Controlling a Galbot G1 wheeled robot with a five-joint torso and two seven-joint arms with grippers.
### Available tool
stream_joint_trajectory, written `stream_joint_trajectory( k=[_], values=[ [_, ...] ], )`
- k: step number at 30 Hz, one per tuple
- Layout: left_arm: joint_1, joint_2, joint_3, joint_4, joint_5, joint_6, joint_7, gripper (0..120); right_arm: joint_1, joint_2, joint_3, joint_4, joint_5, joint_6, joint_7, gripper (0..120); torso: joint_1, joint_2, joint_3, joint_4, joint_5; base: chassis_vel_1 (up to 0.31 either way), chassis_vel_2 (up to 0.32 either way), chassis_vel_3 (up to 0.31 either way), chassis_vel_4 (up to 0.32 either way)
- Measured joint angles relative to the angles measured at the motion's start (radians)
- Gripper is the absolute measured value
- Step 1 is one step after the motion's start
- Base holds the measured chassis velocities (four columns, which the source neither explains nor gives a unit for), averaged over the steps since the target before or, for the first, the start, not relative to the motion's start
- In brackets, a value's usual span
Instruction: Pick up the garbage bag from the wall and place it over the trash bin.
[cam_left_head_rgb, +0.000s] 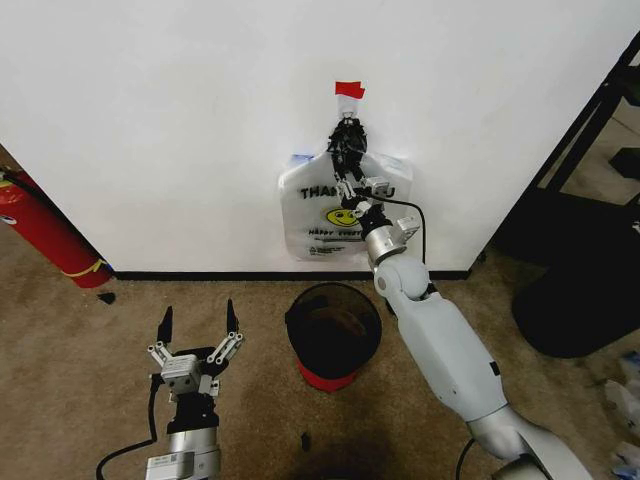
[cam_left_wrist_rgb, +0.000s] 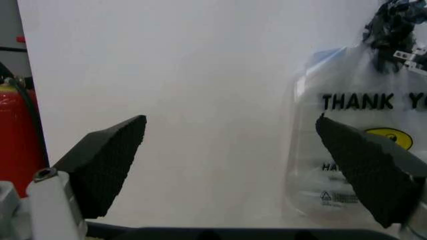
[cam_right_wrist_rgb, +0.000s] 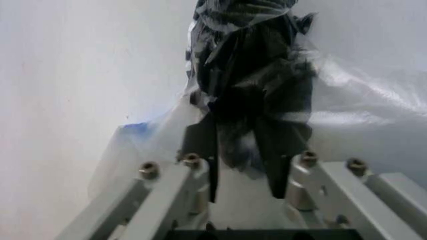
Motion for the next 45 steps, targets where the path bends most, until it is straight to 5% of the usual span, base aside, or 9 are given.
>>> stream_joint_trajectory(
  k=[5,22,45],
  values=[
    [-0.002,0.005,0.003,0.004,0.000,0.000,0.000,100,-0.004,-0.003,0.003,0.013,0.001,-0.006,0.011,0,0.000,0.000,0.000,0.0001,0.0000,0.000,0.000,0.000,0.000],
    [-0.007,0.004,0.012,0.009,-0.002,-0.006,-0.001,100,-0.123,-0.045,0.043,0.162,-0.013,-0.022,0.016,0,0.000,0.000,0.000,0.0001,-0.0001,0.000,0.000,0.000,0.000],
    [-0.025,0.016,0.029,0.026,-0.013,-0.010,-0.003,100,-0.512,-0.105,0.123,0.458,-0.141,0.028,-0.026,0,0.000,0.000,0.000,0.0001,-0.0001,0.000,0.000,0.000,0.000]
  ],
)
